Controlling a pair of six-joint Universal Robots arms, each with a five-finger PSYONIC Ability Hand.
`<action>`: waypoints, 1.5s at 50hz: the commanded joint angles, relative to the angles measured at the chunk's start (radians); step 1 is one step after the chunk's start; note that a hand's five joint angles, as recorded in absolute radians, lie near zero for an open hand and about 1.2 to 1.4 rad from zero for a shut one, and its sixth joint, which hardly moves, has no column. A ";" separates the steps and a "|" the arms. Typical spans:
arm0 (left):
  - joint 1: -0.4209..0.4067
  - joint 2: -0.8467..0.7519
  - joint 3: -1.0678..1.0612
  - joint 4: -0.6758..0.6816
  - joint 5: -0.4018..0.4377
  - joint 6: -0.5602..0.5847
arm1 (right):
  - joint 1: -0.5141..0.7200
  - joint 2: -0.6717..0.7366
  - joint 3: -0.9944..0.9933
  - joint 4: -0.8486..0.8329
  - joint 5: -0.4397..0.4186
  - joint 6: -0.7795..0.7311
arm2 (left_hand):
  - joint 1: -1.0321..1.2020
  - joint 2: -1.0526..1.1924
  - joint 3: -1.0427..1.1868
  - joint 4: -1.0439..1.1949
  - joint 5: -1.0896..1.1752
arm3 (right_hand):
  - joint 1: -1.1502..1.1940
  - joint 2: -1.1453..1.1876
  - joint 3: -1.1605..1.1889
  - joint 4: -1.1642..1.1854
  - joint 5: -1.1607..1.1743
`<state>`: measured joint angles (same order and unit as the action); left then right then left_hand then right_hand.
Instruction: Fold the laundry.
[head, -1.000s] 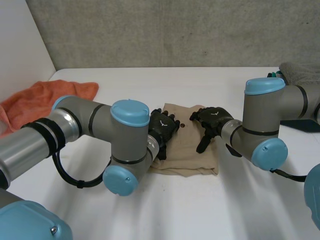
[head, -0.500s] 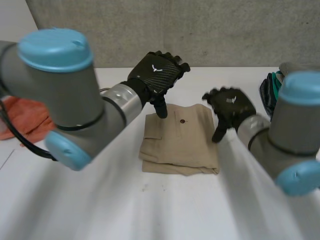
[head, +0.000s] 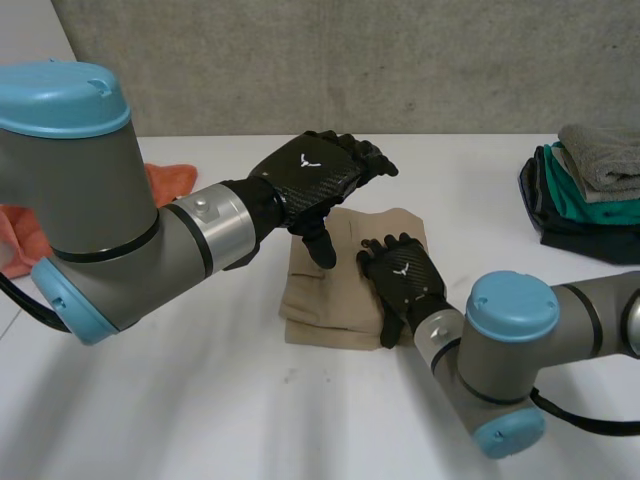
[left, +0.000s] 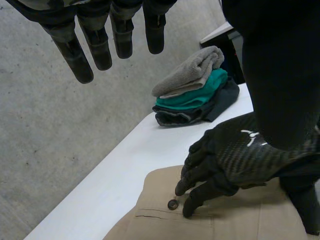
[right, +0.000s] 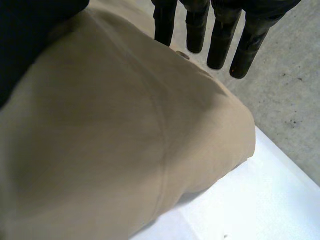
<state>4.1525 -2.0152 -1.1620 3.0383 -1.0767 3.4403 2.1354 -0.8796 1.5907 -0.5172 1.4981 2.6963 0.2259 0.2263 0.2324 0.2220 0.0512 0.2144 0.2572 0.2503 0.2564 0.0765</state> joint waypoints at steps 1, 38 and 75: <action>0.002 0.001 0.001 0.002 0.000 0.002 | -0.002 0.036 -0.066 0.003 -0.002 -0.003 | 0.052 0.052 0.046 0.056 0.052 | 0.366 0.324 0.330 0.324 0.330; 0.086 0.110 -0.034 0.005 -0.035 -0.006 | -0.140 0.139 -0.577 0.098 -0.101 0.013 | 0.055 0.055 0.049 0.059 0.055 | 1.182 1.139 1.146 1.140 1.145; 0.064 0.165 -0.119 0.008 -0.084 -0.004 | -0.957 0.329 -0.844 -0.107 -0.763 0.491 | 0.055 0.055 0.049 0.059 0.055 | 1.182 1.139 1.146 1.140 1.145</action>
<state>4.2275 -1.8567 -1.2613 3.0451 -1.1483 3.4363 1.2642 -0.5523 0.5590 -0.5169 0.8623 3.1699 0.2259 0.2263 0.2324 0.2220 0.0511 0.9422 1.1764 1.1660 1.1743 0.9152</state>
